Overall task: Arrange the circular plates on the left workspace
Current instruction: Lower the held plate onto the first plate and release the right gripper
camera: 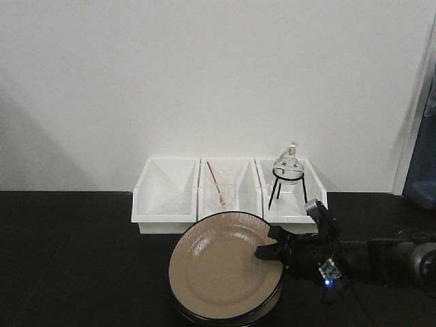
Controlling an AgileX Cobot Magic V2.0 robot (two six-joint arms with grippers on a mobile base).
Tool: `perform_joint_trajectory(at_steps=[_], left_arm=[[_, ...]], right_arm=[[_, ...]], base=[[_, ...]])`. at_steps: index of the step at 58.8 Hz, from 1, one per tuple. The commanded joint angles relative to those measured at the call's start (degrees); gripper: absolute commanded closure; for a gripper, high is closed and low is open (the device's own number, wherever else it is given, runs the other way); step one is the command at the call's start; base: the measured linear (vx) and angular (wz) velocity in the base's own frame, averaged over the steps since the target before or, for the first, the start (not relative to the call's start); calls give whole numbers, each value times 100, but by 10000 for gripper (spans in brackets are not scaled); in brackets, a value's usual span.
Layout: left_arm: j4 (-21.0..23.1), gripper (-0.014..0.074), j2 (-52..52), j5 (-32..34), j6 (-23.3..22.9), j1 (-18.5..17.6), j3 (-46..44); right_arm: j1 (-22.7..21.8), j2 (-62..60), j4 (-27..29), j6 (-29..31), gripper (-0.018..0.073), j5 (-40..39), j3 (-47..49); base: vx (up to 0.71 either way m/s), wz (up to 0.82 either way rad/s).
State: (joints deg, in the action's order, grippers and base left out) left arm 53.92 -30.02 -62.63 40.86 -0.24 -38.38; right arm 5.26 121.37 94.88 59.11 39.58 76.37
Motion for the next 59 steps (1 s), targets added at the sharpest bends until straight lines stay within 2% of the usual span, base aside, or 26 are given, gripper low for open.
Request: perform_joint_trajectory(at_steps=[1, 8, 13, 25, 34, 44, 59], left_arm=[[341, 597, -40, 239, -60, -25, -124], [353, 597, -40, 200, -61, -25, -124], [352, 597, -40, 175, -63, -25, -124], [352, 597, -40, 141, -194, -25, -124], [352, 597, -40, 136, -343, -25, -124], [352, 597, -40, 136, -359, -25, -124], [352, 596, -40, 123, -359, -25, -124]], right_arm=[[-15, -289, 785, 5, 559, 343, 247], [-15, -242, 785, 211, 531, 364, 247], [-15, -242, 770, 659, 475, 491, 247], [-35, -242, 395, 1509, 214, 447, 247], [-43, -242, 224, 2350, 79, 71, 254], [-43, -261, 283, 3001, 61, -390, 269], [-43, -432, 315, 3576, 77, -1236, 269]], base=[[0, 0], [0, 0], [0, 0], [0, 0], [0, 0], [0, 0], [0, 0]])
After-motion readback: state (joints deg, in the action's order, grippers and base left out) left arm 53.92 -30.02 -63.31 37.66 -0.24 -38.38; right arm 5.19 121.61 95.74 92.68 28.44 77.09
